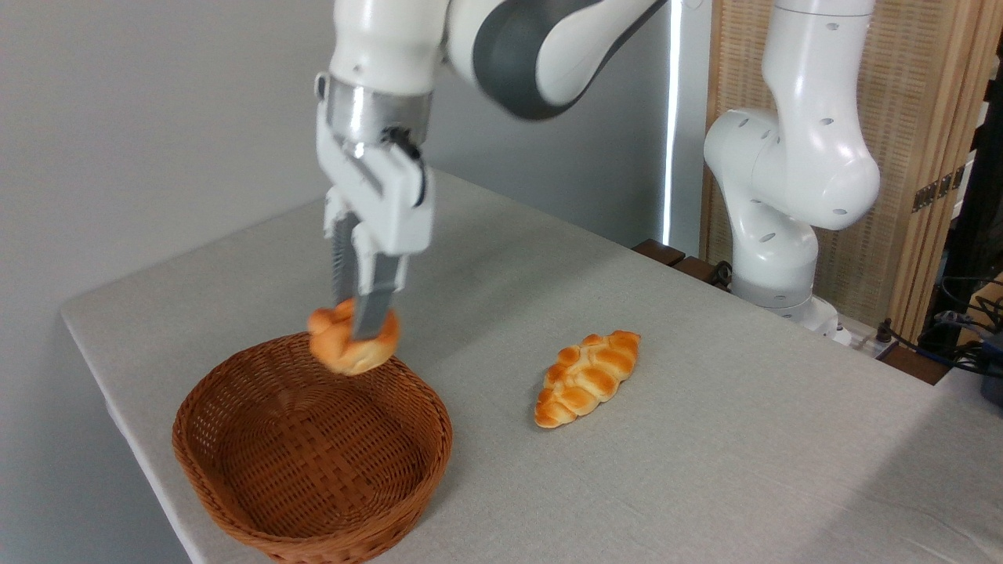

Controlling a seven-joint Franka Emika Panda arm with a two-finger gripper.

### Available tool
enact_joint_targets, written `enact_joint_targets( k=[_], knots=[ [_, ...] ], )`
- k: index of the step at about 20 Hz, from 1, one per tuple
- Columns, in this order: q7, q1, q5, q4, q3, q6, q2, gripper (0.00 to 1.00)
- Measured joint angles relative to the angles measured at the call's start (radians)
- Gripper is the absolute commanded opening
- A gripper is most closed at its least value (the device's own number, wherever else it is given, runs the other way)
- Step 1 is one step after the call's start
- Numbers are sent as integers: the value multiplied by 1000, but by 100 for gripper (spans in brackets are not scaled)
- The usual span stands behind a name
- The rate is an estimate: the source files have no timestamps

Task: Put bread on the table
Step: 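Lift the bun out of the basket and carry it beside the braided roll, then lower the bun onto the table and open the gripper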

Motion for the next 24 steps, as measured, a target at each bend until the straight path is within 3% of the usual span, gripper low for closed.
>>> enact_joint_targets(
  k=[2,6,11,15,17,21,24],
  knots=[
    [0,-18,0,-33,19,-70,-61,48],
    [0,-113,0,-182,78,-102,-189,48],
    [0,-163,0,-297,88,-101,-230,50],
    [1,-169,0,-315,88,-101,-229,78],
    [2,-174,0,-318,88,-101,-229,80],
    [2,-179,0,-323,88,-101,-228,97],
    [2,-184,18,-332,88,-101,-228,99]
  ],
)
